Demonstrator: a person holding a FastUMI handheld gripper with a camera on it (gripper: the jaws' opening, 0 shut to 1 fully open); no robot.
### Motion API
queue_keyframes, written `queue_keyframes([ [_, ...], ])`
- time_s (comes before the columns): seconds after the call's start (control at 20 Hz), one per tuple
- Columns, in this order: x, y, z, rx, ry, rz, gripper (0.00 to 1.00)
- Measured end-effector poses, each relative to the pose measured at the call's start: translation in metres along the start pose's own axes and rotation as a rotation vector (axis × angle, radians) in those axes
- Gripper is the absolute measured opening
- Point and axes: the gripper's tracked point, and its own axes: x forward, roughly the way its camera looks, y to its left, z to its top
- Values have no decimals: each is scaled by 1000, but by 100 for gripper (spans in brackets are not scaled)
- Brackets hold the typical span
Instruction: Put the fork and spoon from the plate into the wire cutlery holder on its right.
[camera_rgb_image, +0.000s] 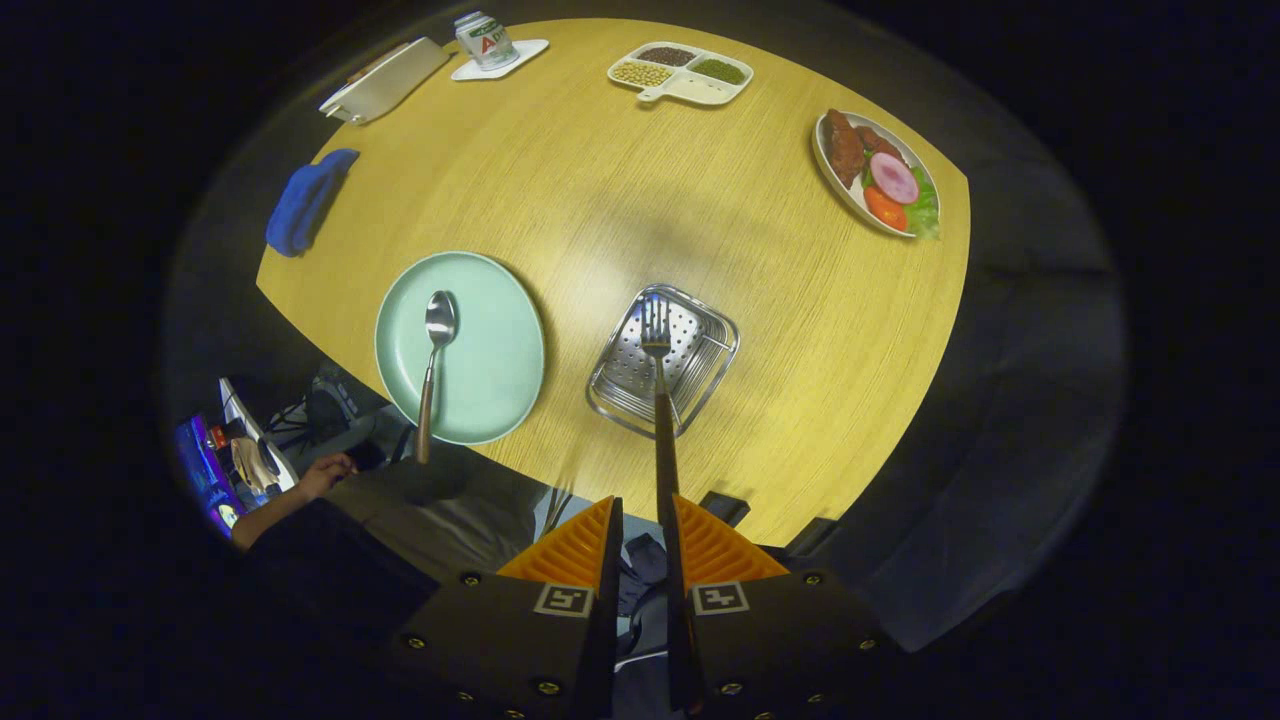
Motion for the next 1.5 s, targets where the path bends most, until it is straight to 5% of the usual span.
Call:
queue_keyframes([
  [0.85, 17, 126, -12, -104, -67, 108, 22],
  [1.5, 93, 202, 4, -47, -73, 219, 21],
])
